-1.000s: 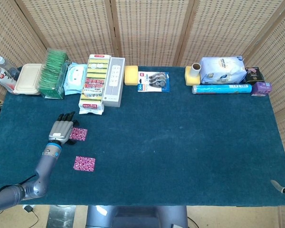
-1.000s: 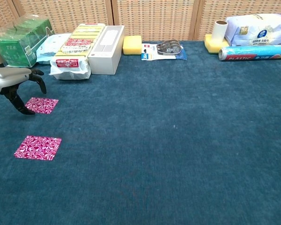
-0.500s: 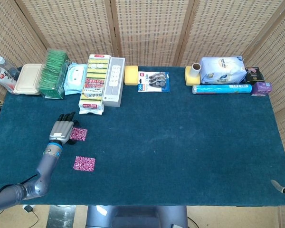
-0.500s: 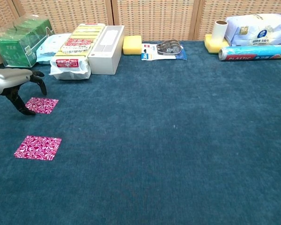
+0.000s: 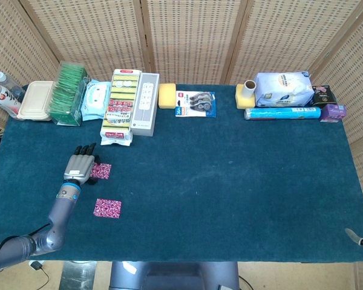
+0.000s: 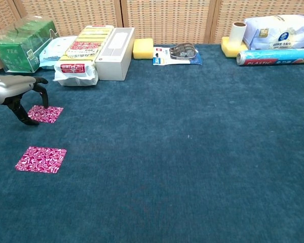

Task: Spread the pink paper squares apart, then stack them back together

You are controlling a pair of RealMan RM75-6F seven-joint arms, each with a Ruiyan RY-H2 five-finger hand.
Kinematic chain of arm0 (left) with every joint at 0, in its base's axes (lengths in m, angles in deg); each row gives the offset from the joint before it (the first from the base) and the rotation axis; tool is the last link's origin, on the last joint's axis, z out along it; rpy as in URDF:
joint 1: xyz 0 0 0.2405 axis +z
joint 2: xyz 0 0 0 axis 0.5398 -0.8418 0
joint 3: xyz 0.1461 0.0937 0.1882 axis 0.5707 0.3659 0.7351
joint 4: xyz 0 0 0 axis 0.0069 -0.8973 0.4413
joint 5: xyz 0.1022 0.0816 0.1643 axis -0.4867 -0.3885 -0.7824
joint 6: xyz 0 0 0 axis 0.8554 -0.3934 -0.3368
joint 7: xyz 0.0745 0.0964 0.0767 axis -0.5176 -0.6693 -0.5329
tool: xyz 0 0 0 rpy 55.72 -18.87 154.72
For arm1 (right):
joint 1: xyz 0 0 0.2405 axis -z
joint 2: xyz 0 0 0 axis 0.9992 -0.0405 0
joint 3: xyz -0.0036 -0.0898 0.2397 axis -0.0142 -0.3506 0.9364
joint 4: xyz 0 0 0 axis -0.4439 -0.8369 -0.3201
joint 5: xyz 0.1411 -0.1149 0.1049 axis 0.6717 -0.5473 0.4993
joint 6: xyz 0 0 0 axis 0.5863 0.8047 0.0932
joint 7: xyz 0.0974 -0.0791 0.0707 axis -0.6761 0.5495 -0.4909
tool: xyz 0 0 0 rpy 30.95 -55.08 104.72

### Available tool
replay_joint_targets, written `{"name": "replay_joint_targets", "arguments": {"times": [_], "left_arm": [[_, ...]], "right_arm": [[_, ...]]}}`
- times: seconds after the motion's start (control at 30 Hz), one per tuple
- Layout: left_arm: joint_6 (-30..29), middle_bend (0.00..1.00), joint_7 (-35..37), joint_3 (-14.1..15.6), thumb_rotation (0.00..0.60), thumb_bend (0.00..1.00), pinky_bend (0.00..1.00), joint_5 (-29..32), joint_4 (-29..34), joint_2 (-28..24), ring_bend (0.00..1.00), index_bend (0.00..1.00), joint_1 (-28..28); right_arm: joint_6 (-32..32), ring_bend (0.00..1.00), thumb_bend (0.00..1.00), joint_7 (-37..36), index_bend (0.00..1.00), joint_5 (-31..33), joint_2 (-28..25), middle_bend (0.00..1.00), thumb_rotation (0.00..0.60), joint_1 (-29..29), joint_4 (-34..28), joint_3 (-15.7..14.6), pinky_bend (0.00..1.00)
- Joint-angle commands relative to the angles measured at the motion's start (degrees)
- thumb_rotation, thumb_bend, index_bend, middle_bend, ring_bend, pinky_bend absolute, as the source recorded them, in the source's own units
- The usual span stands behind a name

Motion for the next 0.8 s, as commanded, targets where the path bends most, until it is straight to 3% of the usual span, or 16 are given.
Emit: {"name": "replay_joint_targets", "arguments": {"times": [0.03, 0.63, 0.8], "left_arm": [[-0.1, 0.0, -0.2, 0.0, 0.6, 0.22, 0.0, 0.3, 0.0, 0.1, 0.0, 0.39, 0.0], [1.8, 0.0, 0.3, 0.2, 0.6, 0.21, 0.0, -0.5, -0.5, -1.1, 0.0, 0.4, -0.4], [3.0, 0.0, 0.6, 0.5, 0.6, 0.2, 0.0, -0.9, -1.2, -1.0, 0.0, 0.3, -0.7]], "right_arm": [[0.0, 0.0, 0.0, -0.1, 0.08, -0.1, 0.0, 0.0, 0.533, 0.0, 0.1, 0.0, 0.0], [0.1, 0.0, 0.0, 0.0, 0.08, 0.1, 0.0, 0.0, 0.531, 0.0, 0.0, 0.0, 0.0], [0.1, 0.0, 0.0, 0.1, 0.08, 0.2, 0.0, 0.0, 0.531, 0.0, 0.0, 0.0, 0.0]]}}
